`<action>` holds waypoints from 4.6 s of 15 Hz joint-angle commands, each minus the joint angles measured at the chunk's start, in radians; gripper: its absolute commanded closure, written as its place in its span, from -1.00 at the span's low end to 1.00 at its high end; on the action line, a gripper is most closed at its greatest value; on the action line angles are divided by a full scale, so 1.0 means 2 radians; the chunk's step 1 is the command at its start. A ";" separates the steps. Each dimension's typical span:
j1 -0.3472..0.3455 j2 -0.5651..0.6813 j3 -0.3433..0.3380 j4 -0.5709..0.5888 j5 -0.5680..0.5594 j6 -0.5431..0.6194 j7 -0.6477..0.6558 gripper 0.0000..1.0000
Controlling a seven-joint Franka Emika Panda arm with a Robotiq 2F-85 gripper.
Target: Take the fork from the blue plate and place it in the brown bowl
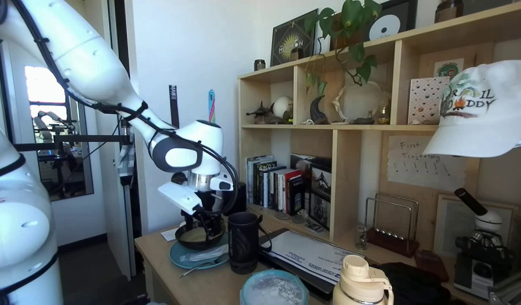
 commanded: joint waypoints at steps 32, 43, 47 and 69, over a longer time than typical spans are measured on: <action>0.106 0.264 0.056 0.021 0.469 0.247 -0.333 -1.00; 0.104 0.247 0.049 0.010 0.461 0.240 -0.331 0.14; 0.103 0.244 0.049 0.011 0.463 0.240 -0.332 0.75; 0.111 0.176 0.018 -0.011 0.273 0.236 -0.192 0.96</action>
